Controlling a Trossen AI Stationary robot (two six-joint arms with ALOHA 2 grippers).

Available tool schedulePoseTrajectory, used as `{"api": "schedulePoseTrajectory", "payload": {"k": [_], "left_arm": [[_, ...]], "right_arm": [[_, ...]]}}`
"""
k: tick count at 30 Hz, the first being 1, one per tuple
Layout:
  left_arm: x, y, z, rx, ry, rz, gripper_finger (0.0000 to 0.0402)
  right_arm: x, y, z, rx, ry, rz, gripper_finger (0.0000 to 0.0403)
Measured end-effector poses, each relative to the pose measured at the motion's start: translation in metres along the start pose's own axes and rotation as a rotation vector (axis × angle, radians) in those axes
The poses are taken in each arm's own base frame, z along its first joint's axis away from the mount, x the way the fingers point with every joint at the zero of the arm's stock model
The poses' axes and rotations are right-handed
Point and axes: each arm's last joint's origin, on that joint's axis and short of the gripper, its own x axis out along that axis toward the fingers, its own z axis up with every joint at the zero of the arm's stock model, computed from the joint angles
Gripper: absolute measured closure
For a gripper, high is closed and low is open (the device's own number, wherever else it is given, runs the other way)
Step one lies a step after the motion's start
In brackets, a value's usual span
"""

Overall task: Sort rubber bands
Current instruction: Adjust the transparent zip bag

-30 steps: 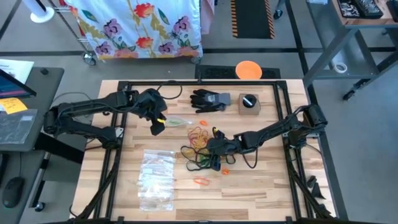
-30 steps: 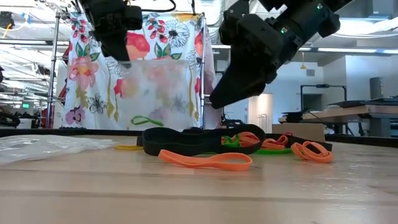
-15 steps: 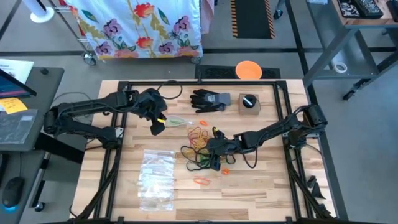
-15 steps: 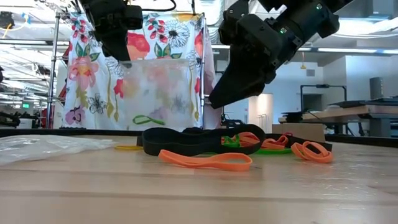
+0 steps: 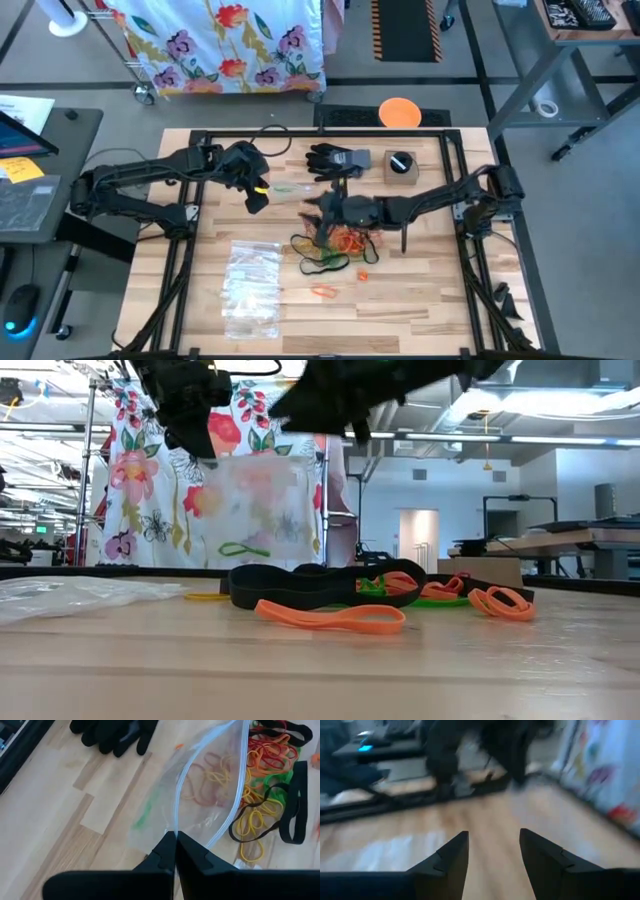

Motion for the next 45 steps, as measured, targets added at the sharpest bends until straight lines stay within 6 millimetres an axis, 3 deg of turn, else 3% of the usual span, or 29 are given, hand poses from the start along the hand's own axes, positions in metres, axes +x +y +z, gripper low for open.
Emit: {"api": "schedulePoseTrajectory", "payload": {"k": [6,12,17,29,45], "left_arm": [[0.002,-0.001,0.0,0.001,0.007,-0.028,0.0401],[0.002,-0.002,0.0,0.052,0.007,-0.051,0.0401],[0.002,-0.003,0.001,0.145,-0.006,-0.077,0.0401],[0.001,-0.012,0.011,0.219,-0.123,-0.131,0.0402],[0.0,-0.02,0.013,0.225,-0.149,-0.158,0.0401]], "right_arm": [[0.01,-0.021,0.024,-0.153,-0.051,-0.045,0.0228],[0.018,-0.041,0.023,-0.207,-0.031,0.093,0.0228],[0.021,-0.052,0.024,-0.228,-0.024,0.088,0.0228],[0.023,-0.055,0.036,-0.243,0.027,0.109,0.0228],[0.023,-0.055,0.028,-0.243,0.112,0.101,0.0228]]}}
